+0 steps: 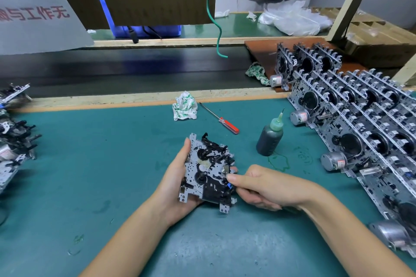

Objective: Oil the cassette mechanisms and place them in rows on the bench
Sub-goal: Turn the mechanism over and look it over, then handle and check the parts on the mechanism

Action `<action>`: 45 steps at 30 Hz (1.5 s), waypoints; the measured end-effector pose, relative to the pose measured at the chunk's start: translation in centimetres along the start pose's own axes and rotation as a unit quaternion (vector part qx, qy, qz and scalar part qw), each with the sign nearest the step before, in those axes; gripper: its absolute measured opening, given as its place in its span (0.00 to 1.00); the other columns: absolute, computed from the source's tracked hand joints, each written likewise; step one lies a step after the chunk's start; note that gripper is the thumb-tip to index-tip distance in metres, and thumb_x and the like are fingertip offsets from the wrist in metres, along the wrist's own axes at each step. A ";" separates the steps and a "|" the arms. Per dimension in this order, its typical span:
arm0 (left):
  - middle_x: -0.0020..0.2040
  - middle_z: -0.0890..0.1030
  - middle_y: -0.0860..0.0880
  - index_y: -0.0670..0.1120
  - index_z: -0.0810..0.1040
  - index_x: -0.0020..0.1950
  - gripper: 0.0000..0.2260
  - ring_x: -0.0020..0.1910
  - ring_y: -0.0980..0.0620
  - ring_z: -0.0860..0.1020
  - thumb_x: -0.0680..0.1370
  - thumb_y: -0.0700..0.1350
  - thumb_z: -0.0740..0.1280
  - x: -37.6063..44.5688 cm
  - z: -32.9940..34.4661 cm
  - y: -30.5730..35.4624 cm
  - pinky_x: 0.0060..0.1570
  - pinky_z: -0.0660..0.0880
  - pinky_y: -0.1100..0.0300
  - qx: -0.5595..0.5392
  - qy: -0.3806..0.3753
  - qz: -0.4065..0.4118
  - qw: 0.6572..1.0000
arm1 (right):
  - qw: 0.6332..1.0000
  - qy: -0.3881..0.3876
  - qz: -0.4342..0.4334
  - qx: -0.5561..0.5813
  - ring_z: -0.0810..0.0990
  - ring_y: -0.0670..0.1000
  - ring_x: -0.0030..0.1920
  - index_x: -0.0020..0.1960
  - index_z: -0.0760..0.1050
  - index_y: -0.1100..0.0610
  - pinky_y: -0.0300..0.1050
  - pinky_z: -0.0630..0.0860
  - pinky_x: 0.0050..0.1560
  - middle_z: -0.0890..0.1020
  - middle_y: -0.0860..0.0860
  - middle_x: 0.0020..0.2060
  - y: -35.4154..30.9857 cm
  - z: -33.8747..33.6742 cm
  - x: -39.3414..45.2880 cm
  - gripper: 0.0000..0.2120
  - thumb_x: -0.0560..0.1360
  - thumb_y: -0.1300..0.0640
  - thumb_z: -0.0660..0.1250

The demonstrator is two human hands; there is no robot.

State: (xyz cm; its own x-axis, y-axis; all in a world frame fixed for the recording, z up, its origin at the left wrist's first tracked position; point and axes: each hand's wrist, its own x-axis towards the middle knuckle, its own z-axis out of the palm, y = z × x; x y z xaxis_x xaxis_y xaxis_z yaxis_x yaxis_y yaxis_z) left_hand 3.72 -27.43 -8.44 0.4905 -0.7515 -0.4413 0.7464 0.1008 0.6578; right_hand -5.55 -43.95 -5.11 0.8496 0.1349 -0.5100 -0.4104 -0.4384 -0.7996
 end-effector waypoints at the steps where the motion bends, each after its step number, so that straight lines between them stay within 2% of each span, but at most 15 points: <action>1: 0.55 0.82 0.40 0.45 0.85 0.50 0.30 0.51 0.44 0.82 0.75 0.66 0.55 0.0 0.0 0.0 0.44 0.81 0.55 -0.002 0.000 -0.002 1.000 | 1.000 0.003 -0.002 0.000 0.57 0.46 0.16 0.25 0.60 0.56 0.37 0.58 0.21 0.59 0.47 0.13 0.0 0.0 0.0 0.28 0.82 0.46 0.52; 8: 0.59 0.80 0.38 0.40 0.83 0.54 0.33 0.55 0.41 0.81 0.73 0.67 0.56 -0.7 0.3 0.3 0.52 0.78 0.49 -0.079 -0.012 -0.016 0.997 | 0.988 0.085 -0.059 0.112 0.55 0.47 0.15 0.21 0.65 0.52 0.34 0.58 0.20 0.60 0.48 0.12 0.7 0.7 -0.4 0.30 0.82 0.48 0.53; 13: 0.63 0.74 0.31 0.33 0.77 0.60 0.40 0.60 0.32 0.76 0.72 0.70 0.57 -1.6 0.5 0.5 0.60 0.73 0.42 -0.151 -0.018 -0.005 0.988 | 0.973 0.142 -0.078 0.165 0.52 0.45 0.14 0.34 0.69 0.58 0.31 0.52 0.19 0.61 0.50 0.14 1.4 -0.2 -0.5 0.20 0.82 0.52 0.53; 16: 0.63 0.73 0.29 0.31 0.76 0.61 0.43 0.60 0.29 0.74 0.71 0.71 0.57 -1.7 0.5 0.8 0.57 0.72 0.35 -0.181 -0.026 -0.004 0.983 | 0.969 0.175 -0.085 0.150 0.55 0.46 0.15 0.35 0.69 0.58 0.32 0.55 0.18 0.63 0.50 0.15 1.6 -0.9 -0.8 0.19 0.81 0.52 0.53; 21: 0.65 0.72 0.30 0.34 0.76 0.62 0.43 0.62 0.29 0.73 0.68 0.72 0.57 -1.6 0.3 0.9 0.64 0.68 0.38 -0.151 -0.057 -0.020 0.987 | 0.972 0.217 -0.057 0.069 0.68 0.50 0.17 0.33 0.75 0.54 0.36 0.64 0.19 0.72 0.53 0.19 1.9 -0.8 -0.6 0.20 0.80 0.50 0.56; 23: 0.66 0.72 0.33 0.36 0.77 0.62 0.43 0.63 0.29 0.71 0.68 0.72 0.57 -1.7 0.2 1.0 0.67 0.64 0.38 -0.100 -0.089 -0.037 0.990 | 0.961 0.270 -0.053 -0.035 0.74 0.52 0.21 0.36 0.77 0.53 0.40 0.70 0.25 0.76 0.52 0.22 2.1 -0.4 -0.3 0.18 0.80 0.49 0.57; 26: 0.67 0.72 0.34 0.39 0.76 0.65 0.42 0.63 0.29 0.72 0.68 0.73 0.59 -1.9 -0.3 1.3 0.66 0.65 0.36 -0.010 -0.132 -0.070 0.989 | 0.880 0.359 -0.072 -0.301 0.79 0.48 0.40 0.50 0.78 0.47 0.45 0.74 0.43 0.81 0.45 0.36 2.1 -0.1 -0.6 0.08 0.78 0.48 0.61; 30: 0.62 0.76 0.33 0.40 0.79 0.62 0.40 0.57 0.34 0.77 0.66 0.72 0.62 -2.3 -0.5 1.7 0.63 0.71 0.40 0.100 -0.109 -0.092 0.985 | 0.873 0.266 -0.159 -0.376 0.70 0.42 0.58 0.67 0.70 0.46 0.39 0.69 0.58 0.76 0.40 0.56 1.9 0.2 -1.5 0.24 0.71 0.48 0.65; 33: 0.44 0.84 0.41 0.43 0.85 0.45 0.35 0.43 0.46 0.83 0.64 0.74 0.61 -2.2 -0.7 1.9 0.45 0.79 0.57 0.186 -0.070 -0.111 0.974 | 0.840 0.268 -0.184 -0.435 0.76 0.47 0.51 0.55 0.77 0.51 0.39 0.70 0.54 0.79 0.44 0.47 2.3 0.7 -2.4 0.21 0.67 0.42 0.69; 35: 0.35 0.80 0.43 0.41 0.81 0.36 0.37 0.34 0.48 0.78 0.62 0.76 0.59 -2.2 -0.9 2.3 0.37 0.75 0.60 0.207 -0.059 -0.117 0.970 | 0.811 0.306 -0.199 -0.458 0.77 0.48 0.43 0.45 0.78 0.51 0.36 0.67 0.47 0.78 0.44 0.39 2.7 0.9 -2.9 0.19 0.63 0.38 0.71; 38: 0.51 0.81 0.36 0.33 0.79 0.51 0.46 0.48 0.41 0.80 0.63 0.75 0.55 -3.1 -1.3 2.8 0.46 0.78 0.55 0.236 -0.036 -0.069 0.969 | 0.778 0.366 -0.212 -0.464 0.75 0.46 0.37 0.38 0.76 0.50 0.37 0.66 0.44 0.76 0.42 0.34 3.8 1.1 -3.6 0.23 0.63 0.30 0.62; 40: 0.40 0.85 0.43 0.38 0.81 0.48 0.41 0.40 0.46 0.83 0.63 0.75 0.56 -3.8 -1.1 2.8 0.40 0.78 0.58 0.377 0.079 0.045 0.922 | 0.773 0.399 -0.217 -0.444 0.72 0.45 0.38 0.37 0.76 0.52 0.39 0.66 0.42 0.76 0.43 0.33 4.4 1.5 -4.0 0.25 0.64 0.30 0.59; 42: 0.28 0.81 0.53 0.47 0.79 0.37 0.38 0.30 0.55 0.78 0.62 0.81 0.52 -5.0 -0.7 2.2 0.35 0.73 0.59 0.595 0.202 0.164 0.760 | 0.771 0.418 -0.216 -0.430 0.70 0.45 0.40 0.38 0.75 0.54 0.39 0.65 0.44 0.76 0.45 0.34 4.9 2.0 -4.0 0.25 0.66 0.31 0.59; 43: 0.28 0.79 0.55 0.50 0.77 0.34 0.37 0.29 0.57 0.75 0.61 0.82 0.49 -5.6 -0.7 1.6 0.33 0.71 0.61 0.667 0.208 0.184 0.691 | 0.770 0.421 -0.212 -0.430 0.71 0.46 0.41 0.38 0.75 0.54 0.39 0.65 0.45 0.76 0.45 0.35 5.0 2.2 -4.0 0.24 0.67 0.32 0.59; 45: 0.29 0.75 0.55 0.54 0.70 0.33 0.33 0.30 0.56 0.73 0.58 0.83 0.48 -6.4 -0.5 0.0 0.29 0.65 0.63 0.737 0.172 0.190 0.625 | 0.761 0.421 -0.205 -0.449 0.75 0.50 0.41 0.39 0.75 0.55 0.40 0.65 0.48 0.75 0.46 0.36 5.2 2.5 -3.9 0.24 0.69 0.34 0.60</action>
State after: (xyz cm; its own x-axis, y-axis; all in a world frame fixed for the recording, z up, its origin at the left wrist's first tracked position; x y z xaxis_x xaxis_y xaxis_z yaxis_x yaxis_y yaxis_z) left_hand 0.82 -22.28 -5.97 0.7636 -0.6454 -0.0197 -0.5549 -0.6716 0.4909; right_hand -11.84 -44.55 -8.08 0.9112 -0.0279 0.4110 0.0170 -0.9943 -0.1052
